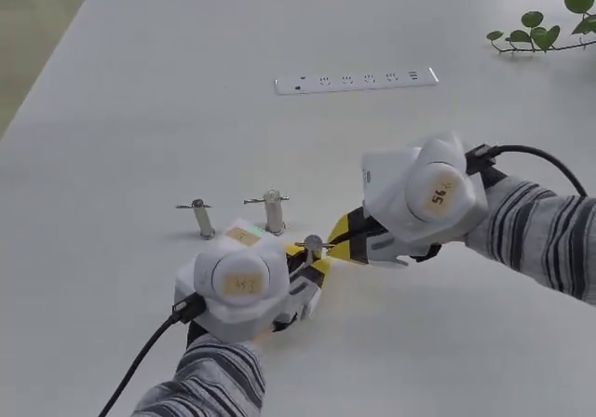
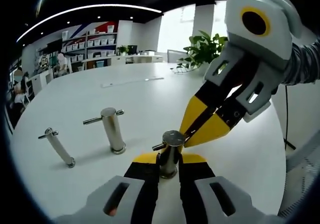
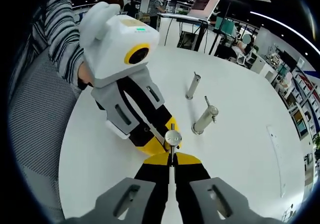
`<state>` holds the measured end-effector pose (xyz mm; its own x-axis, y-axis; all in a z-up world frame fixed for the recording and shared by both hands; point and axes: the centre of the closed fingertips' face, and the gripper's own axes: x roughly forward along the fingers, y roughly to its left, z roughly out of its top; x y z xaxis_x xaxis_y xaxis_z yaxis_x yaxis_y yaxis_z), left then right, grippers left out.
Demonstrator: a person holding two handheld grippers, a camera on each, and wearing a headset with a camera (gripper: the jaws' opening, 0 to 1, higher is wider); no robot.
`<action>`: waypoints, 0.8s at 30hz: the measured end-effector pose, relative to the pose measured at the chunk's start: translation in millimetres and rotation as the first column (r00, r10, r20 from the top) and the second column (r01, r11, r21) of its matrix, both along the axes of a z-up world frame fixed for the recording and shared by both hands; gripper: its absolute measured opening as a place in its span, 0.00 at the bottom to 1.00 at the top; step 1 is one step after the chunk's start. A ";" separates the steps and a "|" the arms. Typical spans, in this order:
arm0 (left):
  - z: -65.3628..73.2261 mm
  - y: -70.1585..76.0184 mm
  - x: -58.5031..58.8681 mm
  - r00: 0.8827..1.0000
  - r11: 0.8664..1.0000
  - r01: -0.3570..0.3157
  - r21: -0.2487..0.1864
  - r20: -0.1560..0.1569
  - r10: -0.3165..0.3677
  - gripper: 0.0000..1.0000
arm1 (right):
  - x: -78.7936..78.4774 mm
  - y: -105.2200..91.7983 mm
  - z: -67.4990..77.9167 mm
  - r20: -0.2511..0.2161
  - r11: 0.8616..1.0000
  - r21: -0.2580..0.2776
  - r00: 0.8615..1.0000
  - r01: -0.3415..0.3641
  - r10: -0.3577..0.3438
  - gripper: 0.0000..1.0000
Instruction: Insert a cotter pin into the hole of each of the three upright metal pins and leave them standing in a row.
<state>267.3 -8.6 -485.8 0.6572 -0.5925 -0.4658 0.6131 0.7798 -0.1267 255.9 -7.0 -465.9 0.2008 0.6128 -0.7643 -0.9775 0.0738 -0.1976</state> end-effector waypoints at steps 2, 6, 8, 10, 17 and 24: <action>-0.3 0.1 0.4 1.000 1.000 -0.005 -0.002 -0.002 0.005 0.11 | 0.7 1.4 -0.6 0.016 1.000 -0.007 1.000 -0.008 0.008 0.00; -0.4 0.0 0.2 1.000 1.000 -0.009 -0.001 -0.003 0.009 0.11 | 1.2 2.3 -3.4 0.027 1.000 -0.020 1.000 -0.005 0.006 0.02; -0.7 0.3 0.1 1.000 1.000 -0.009 0.000 -0.004 0.009 0.11 | 2.1 1.8 -1.0 0.020 1.000 -0.002 1.000 0.024 -0.024 0.06; -0.8 0.4 -0.1 1.000 1.000 -0.011 0.000 -0.005 0.011 0.11 | 1.9 1.6 3.5 -0.005 0.998 0.025 0.998 0.058 -0.058 0.08; -1.3 0.3 0.5 1.000 1.000 -0.017 0.006 -0.001 0.018 0.11 | -3.0 -8.1 12.6 -0.017 0.996 0.029 0.996 0.085 -0.085 0.08; -1.3 0.2 0.9 1.000 1.000 -0.025 0.016 0.003 0.025 0.11 | -5.8 -14.6 13.5 -0.022 0.994 0.028 0.994 0.103 -0.103 0.00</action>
